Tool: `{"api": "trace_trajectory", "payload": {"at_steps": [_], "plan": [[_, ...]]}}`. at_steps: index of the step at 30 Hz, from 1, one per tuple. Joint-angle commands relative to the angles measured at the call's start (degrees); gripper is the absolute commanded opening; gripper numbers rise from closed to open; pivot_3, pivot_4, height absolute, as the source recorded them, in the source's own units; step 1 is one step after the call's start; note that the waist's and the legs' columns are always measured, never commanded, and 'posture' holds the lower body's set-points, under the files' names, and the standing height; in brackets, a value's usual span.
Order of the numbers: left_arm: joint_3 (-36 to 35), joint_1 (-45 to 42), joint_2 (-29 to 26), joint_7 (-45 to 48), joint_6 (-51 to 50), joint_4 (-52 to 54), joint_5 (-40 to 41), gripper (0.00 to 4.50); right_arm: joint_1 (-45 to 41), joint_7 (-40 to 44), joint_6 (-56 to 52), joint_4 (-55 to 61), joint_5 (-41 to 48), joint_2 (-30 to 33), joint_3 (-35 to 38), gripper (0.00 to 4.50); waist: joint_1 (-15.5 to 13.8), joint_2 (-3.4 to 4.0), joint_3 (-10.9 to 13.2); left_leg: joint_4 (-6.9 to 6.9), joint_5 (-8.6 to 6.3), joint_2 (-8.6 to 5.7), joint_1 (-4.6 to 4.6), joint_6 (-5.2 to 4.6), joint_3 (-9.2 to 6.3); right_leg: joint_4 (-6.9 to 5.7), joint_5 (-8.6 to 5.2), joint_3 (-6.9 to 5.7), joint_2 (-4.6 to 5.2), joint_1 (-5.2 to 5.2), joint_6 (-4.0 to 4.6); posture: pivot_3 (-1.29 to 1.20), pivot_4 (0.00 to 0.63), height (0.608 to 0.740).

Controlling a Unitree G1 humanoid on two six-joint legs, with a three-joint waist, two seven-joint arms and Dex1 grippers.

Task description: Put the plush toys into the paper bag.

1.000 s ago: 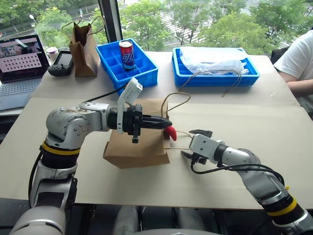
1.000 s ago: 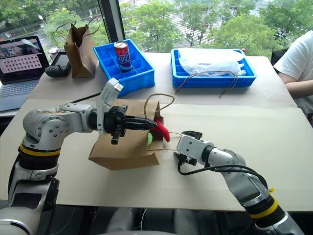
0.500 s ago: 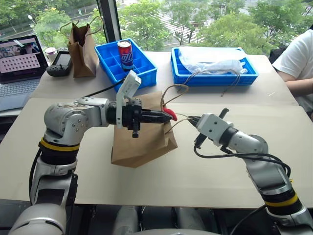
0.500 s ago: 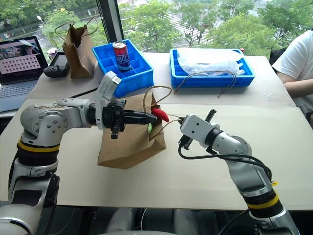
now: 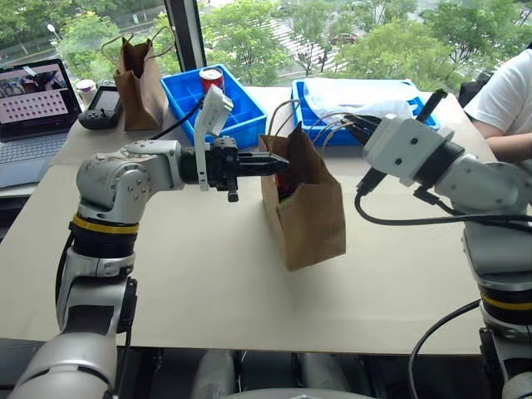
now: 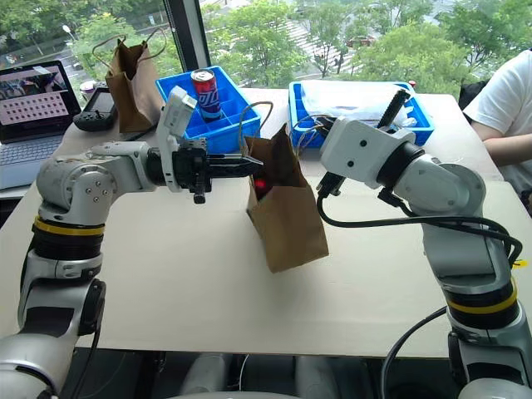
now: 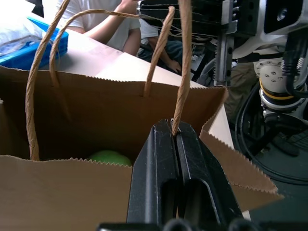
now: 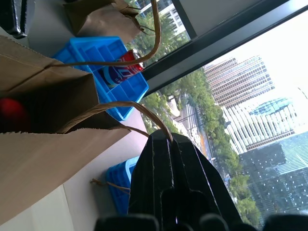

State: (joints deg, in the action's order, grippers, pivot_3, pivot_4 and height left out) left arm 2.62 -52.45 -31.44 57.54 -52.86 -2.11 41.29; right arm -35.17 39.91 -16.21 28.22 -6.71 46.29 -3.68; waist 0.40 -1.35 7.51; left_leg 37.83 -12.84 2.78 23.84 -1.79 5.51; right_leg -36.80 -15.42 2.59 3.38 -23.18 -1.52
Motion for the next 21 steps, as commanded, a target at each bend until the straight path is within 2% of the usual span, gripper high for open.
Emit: {"api": "trace_trajectory", "payload": {"at_steps": [1,9,14,18,19,21], "plan": [[1.58,0.75,-1.06,1.67,4.62,-0.28,-4.05,0.0,-0.39,3.24,-0.42,2.96,-0.51,1.71,-1.19,0.01,-0.01,0.0,0.0,0.0,0.0,0.0,0.0,0.0,0.01,0.0,0.0,-0.01,0.0,0.01,0.0,0.0,0.15,0.724],[2.49,0.4,0.17,-0.44,11.76,-5.41,-11.3,0.0,0.63,9.76,-6.14,7.43,4.84,1.62,-2.78,0.01,-0.2,0.0,0.0,0.03,0.01,0.01,0.0,0.0,0.01,-0.05,0.0,-0.01,0.01,0.02,0.0,0.0,0.15,0.724],[3.43,2.43,-1.3,2.83,6.89,-1.86,-9.25,0.0,1.63,12.01,-9.85,9.12,10.0,0.21,-2.55,0.01,-0.19,0.0,0.0,0.03,0.0,0.02,0.0,-0.01,0.0,-0.07,0.0,-0.03,0.01,0.01,0.0,0.0,0.15,0.724],[1.65,3.88,-3.55,5.51,0.57,1.89,-4.97,0.0,1.29,12.84,-13.68,9.43,13.82,-0.05,-1.19,1.06,-0.01,0.0,0.0,0.03,0.0,0.05,-0.01,-0.01,0.0,-0.11,0.0,-0.04,0.0,0.0,0.01,0.0,0.15,0.724],[1.25,3.99,-4.36,6.15,-0.58,2.17,-4.25,0.47,1.07,12.92,-14.53,9.46,14.92,-0.15,-0.76,1.51,0.0,0.0,0.0,0.03,0.0,0.05,-0.01,0.0,0.0,-0.12,0.0,-0.05,0.0,-0.01,0.01,0.0,0.15,0.724],[0.35,4.03,-5.94,7.57,-3.09,2.45,-2.42,0.84,0.52,13.02,-15.75,9.54,16.84,-0.22,-0.15,2.14,0.0,0.0,0.0,0.03,0.0,0.05,-0.01,0.0,0.0,-0.13,0.0,-0.05,0.0,-0.01,0.01,0.0,0.15,0.724]]}}
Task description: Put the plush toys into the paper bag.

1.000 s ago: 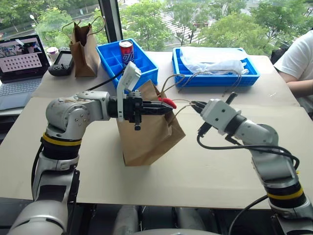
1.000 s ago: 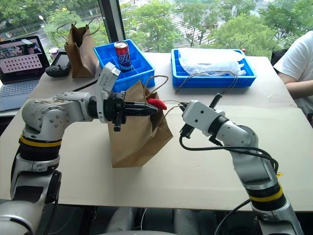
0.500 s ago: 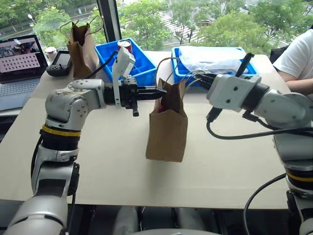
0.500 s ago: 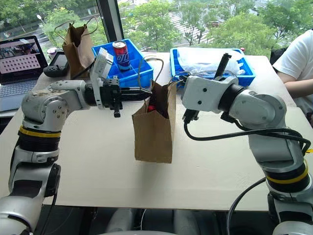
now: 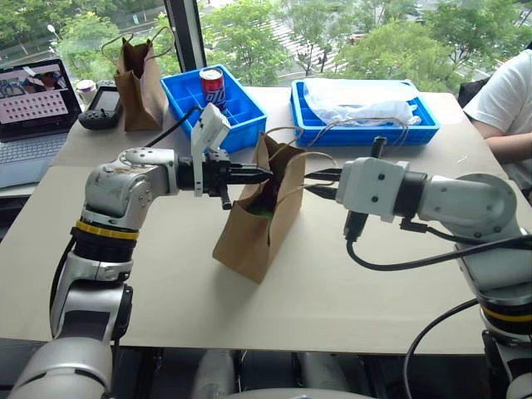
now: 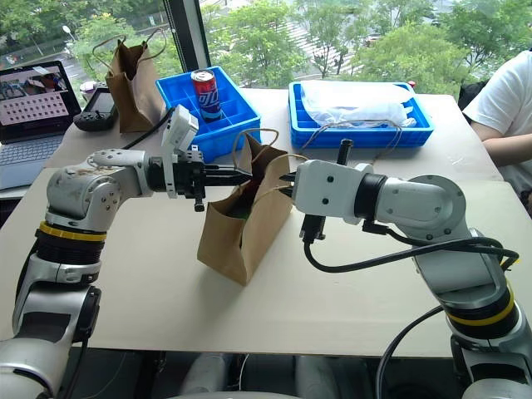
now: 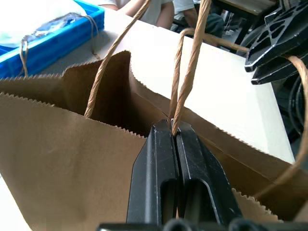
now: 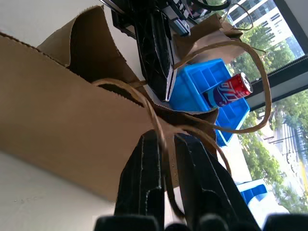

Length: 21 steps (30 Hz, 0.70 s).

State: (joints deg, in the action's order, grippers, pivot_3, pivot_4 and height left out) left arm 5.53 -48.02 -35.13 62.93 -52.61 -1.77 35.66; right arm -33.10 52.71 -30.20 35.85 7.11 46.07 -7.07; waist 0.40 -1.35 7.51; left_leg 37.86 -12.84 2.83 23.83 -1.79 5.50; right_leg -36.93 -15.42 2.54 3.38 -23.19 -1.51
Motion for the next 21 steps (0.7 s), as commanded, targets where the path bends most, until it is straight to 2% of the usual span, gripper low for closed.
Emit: {"api": "trace_trajectory", "payload": {"at_steps": [1,5,7,10,13,15,21], "plan": [[-3.17,-0.41,-3.41,3.22,-4.31,2.13,4.18,1.19,-2.12,0.22,-2.65,1.98,4.4,-0.27,3.69,2.45,0.0,0.0,0.0,0.0,0.0,0.0,0.0,0.0,0.0,0.0,0.0,0.0,0.0,0.0,0.0,0.0,0.15,0.724],[-4.37,-0.61,-7.84,6.75,-4.94,1.92,5.27,2.72,-4.13,0.25,-4.48,1.99,8.3,-0.27,5.14,3.85,0.34,0.01,0.01,0.0,0.0,0.01,-0.01,0.0,0.0,-0.04,-0.02,0.0,-0.01,-0.04,0.03,0.0,0.15,0.724],[-4.59,-0.55,-10.31,8.39,-2.28,1.11,3.74,3.46,-4.43,2.84,-7.0,2.1,10.52,3.04,6.24,4.49,0.27,0.02,0.01,-0.01,0.0,0.01,-0.02,0.0,-0.02,-0.06,-0.04,-0.03,-0.01,-0.04,0.07,0.0,0.15,0.724],[-5.11,-0.24,-12.81,11.31,0.54,0.47,3.07,4.49,-3.9,5.16,-10.73,1.79,12.69,7.57,7.11,4.5,-0.05,0.02,0.02,-0.01,0.0,0.0,0.0,-0.01,-0.01,-0.03,-0.05,-0.08,0.02,-0.02,0.07,0.0,0.15,0.724],[-10.57,-3.01,-11.53,10.22,-2.38,-4.05,7.46,4.49,-4.18,5.03,-21.17,1.23,21.87,7.75,11.81,4.5,-0.33,0.01,0.03,-0.01,-0.02,0.02,0.0,-0.03,0.01,0.01,-0.05,-0.09,0.04,0.01,0.08,0.0,0.15,0.724],[-11.82,-3.1,-12.05,10.79,-1.23,-5.73,7.31,4.49,-4.49,4.54,-23.86,0.78,24.5,8.21,13.86,4.5,-0.39,0.01,0.03,0.0,-0.02,0.03,0.0,-0.03,0.0,-0.01,-0.05,-0.1,0.03,0.01,0.08,0.0,0.15,0.724],[-7.91,3.08,-21.14,17.95,13.27,-10.54,-3.88,4.49,0.68,4.64,-23.97,-6.54,23.78,15.91,22.13,4.5,-0.01,0.02,0.03,-0.06,-0.06,0.02,-0.03,-0.09,0.06,0.03,-0.11,-0.06,0.03,-0.03,0.18,0.0,0.15,0.724]]}}
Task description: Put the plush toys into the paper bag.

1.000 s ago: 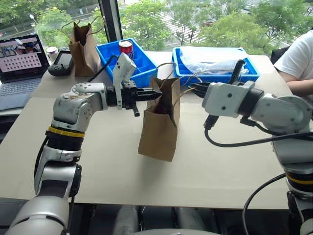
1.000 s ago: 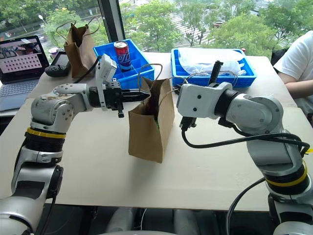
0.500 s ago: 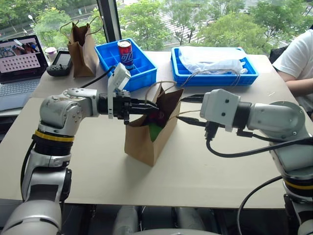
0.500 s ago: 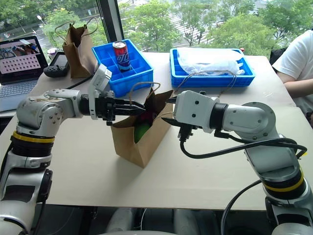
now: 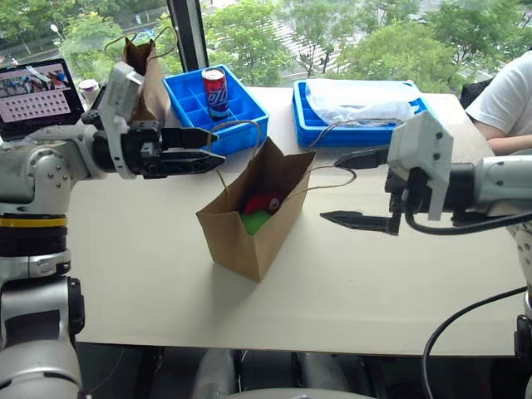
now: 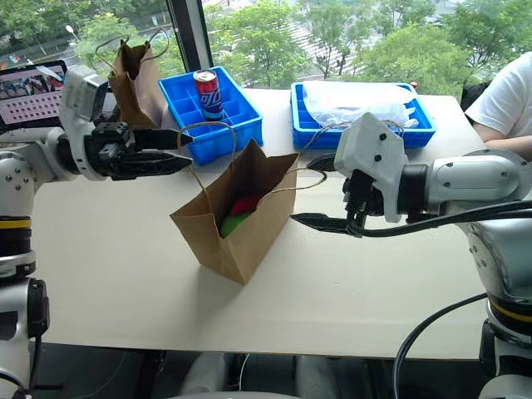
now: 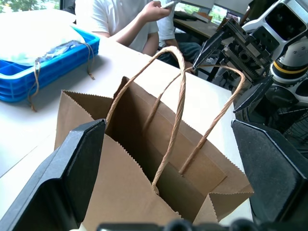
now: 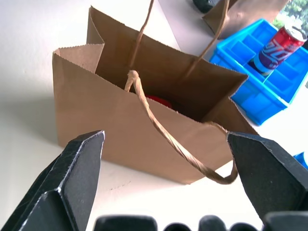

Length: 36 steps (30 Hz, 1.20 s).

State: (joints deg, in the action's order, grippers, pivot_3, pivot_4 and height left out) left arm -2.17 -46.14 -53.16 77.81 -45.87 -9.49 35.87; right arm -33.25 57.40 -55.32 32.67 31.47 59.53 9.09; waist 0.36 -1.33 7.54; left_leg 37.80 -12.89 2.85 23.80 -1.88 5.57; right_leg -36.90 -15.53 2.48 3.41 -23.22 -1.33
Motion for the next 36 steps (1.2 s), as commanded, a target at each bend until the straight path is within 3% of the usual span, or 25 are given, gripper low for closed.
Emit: {"api": "trace_trajectory", "payload": {"at_steps": [1,5,8,10,14,19,26,36], "plan": [[-0.94,2.12,-3.76,3.58,9.56,-4.18,-5.1,4.49,0.12,-1.51,0.0,-5.5,0.15,2.31,7.92,4.5,0.01,0.0,0.0,-0.01,0.0,0.0,0.01,0.0,0.02,-0.01,-0.01,0.0,0.0,-0.03,0.01,0.0,0.15,0.724],[-6.59,8.96,-3.92,6.7,14.68,-1.61,-2.36,4.49,7.47,2.35,-0.04,-8.22,1.04,6.16,11.96,4.5,-0.14,0.01,0.0,-0.01,0.0,0.04,0.02,0.0,0.05,-0.02,-0.03,-0.02,0.01,-0.04,0.03,0.0,0.15,0.724],[-13.49,16.92,-2.12,8.17,9.06,4.44,6.54,4.5,11.08,1.23,-0.3,-5.99,4.91,2.64,11.05,3.8,-0.13,-0.01,0.0,-0.03,-0.09,0.17,0.03,-0.13,0.02,0.04,-0.04,-0.07,0.03,0.0,0.05,0.0,0.15,0.724],[-14.99,20.85,-1.13,6.03,11.83,6.83,5.28,4.5,11.97,1.24,-0.86,-3.63,7.8,0.6,9.83,3.21,0.21,0.02,0.01,-0.02,-0.08,0.19,0.04,-0.12,0.02,0.0,-0.04,-0.03,0.06,-0.01,0.03,0.0,0.15,0.724],[-19.61,33.73,-0.36,2.72,8.72,18.52,8.43,4.5,8.82,-5.31,-0.16,0.68,10.55,-10.06,1.89,1.74,1.07,0.04,0.06,-0.02,-0.08,0.26,-0.1,-0.12,-0.01,-0.11,-0.05,0.02,0.01,0.05,0.03,0.0,0.15,0.724],[-21.95,41.88,3.05,-5.9,5.69,28.3,11.23,4.5,6.6,-9.39,0.77,2.22,10.12,-17.38,-5.64,0.02,0.41,0.05,0.08,-0.02,-0.04,0.26,-0.18,-0.05,-0.01,-0.18,-0.04,0.0,0.06,0.08,0.05,0.0,0.15,0.724],[-19.69,47.0,9.03,-16.34,3.98,38.33,14.0,4.5,4.44,-12.8,4.96,-0.39,6.48,-25.09,-14.12,0.02,-0.1,0.03,0.07,-0.01,-0.05,0.18,-0.11,-0.05,-0.04,-0.12,-0.03,-0.04,0.13,0.08,0.03,0.0,0.15,0.724],[-10.84,41.01,15.66,-26.39,5.26,40.87,13.01,4.5,2.85,-13.09,11.68,-5.58,0.4,-30.33,-20.17,0.02,0.06,0.02,0.07,-0.01,-0.04,0.1,-0.19,-0.05,-0.04,-0.16,-0.03,-0.03,0.07,0.11,0.04,0.0,0.15,0.724]]}}
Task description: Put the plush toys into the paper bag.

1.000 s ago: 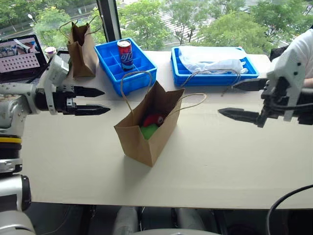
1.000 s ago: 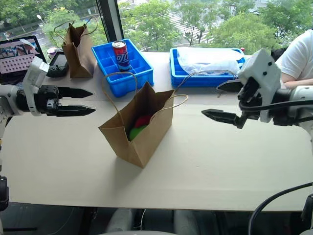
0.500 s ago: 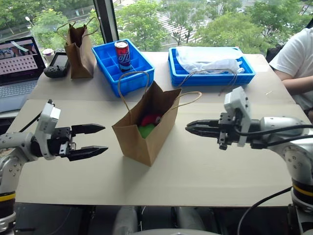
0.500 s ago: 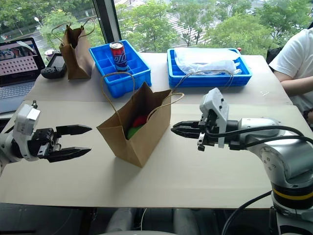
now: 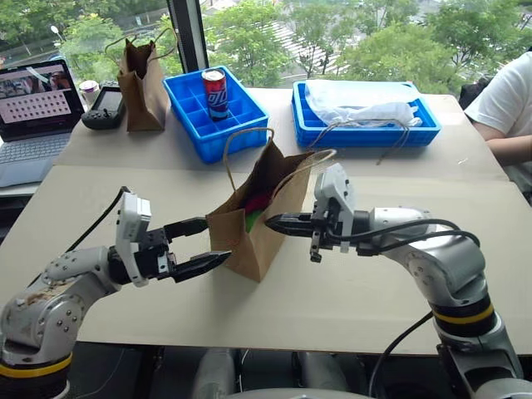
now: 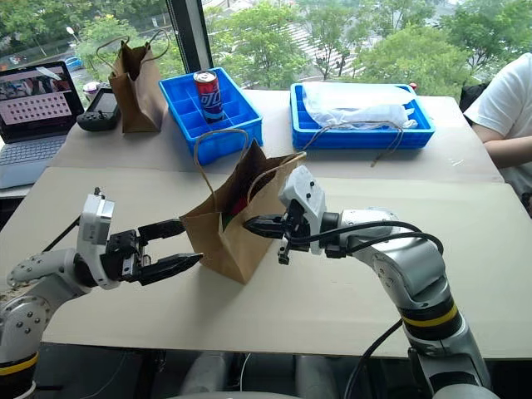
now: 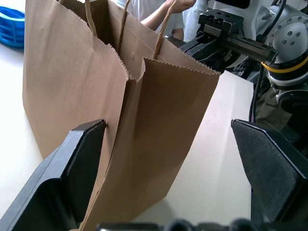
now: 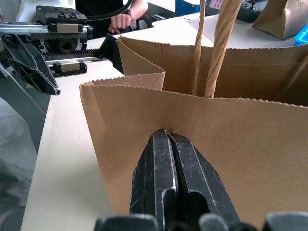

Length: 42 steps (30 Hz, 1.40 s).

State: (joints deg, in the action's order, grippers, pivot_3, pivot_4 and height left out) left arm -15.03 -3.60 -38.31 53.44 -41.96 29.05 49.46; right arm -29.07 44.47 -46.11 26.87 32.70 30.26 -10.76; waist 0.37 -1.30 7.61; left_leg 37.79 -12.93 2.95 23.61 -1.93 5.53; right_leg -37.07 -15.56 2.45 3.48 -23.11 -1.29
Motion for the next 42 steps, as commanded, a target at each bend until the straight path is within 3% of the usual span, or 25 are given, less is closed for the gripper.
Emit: {"api": "trace_trajectory", "payload": {"at_steps": [1,18,21,32,37,42], "plan": [[2.91,-1.99,1.14,-2.63,1.54,2.26,-0.99,4.5,-1.49,-0.26,2.63,-0.04,-1.06,-1.51,-0.61,0.02,0.11,0.0,0.0,0.0,0.0,0.0,0.01,0.0,0.0,0.0,0.0,0.0,-0.02,0.0,0.0,0.0,0.15,0.724],[10.75,-3.68,4.48,-11.18,1.06,3.41,-4.15,4.5,-1.45,-2.66,3.54,-2.54,-4.05,-6.2,-1.77,0.02,0.33,0.0,0.0,-0.01,0.0,0.0,-0.01,0.0,0.0,0.01,0.0,0.0,0.0,0.02,0.0,0.0,0.15,0.724],[10.66,-4.27,5.6,-14.0,0.92,2.45,-5.21,3.81,-0.58,-2.85,4.2,-2.71,-4.82,-6.17,-1.75,0.0,0.32,0.0,0.0,-0.01,0.0,-0.01,-0.01,0.0,0.0,0.01,0.0,0.0,0.0,0.02,0.0,0.0,0.15,0.724],[10.1,-4.99,4.57,-15.84,-0.16,3.17,-4.55,0.02,1.91,-2.62,5.79,-2.62,-6.41,-5.76,-1.33,0.0,0.33,0.0,0.0,-0.01,0.0,0.0,-0.01,0.0,-0.01,0.01,0.0,0.0,-0.01,0.01,0.01,0.0,0.15,0.724],[8.23,-6.78,0.67,-12.03,0.5,2.01,-3.95,0.02,2.62,-1.51,5.05,-0.96,-5.71,-3.24,1.05,0.0,0.32,0.0,0.0,-0.01,0.0,-0.01,0.0,0.0,0.0,0.02,0.0,0.0,0.0,0.01,0.0,0.0,0.15,0.724],[8.91,-13.44,-4.15,-3.15,4.26,-4.51,-6.61,0.02,6.34,2.74,-1.69,4.5,-1.28,9.55,9.59,0.0,-0.52,0.0,0.02,-0.01,0.0,-0.05,0.05,0.0,0.02,0.12,0.0,-0.05,0.02,0.01,0.0,0.0,0.15,0.724]]}}
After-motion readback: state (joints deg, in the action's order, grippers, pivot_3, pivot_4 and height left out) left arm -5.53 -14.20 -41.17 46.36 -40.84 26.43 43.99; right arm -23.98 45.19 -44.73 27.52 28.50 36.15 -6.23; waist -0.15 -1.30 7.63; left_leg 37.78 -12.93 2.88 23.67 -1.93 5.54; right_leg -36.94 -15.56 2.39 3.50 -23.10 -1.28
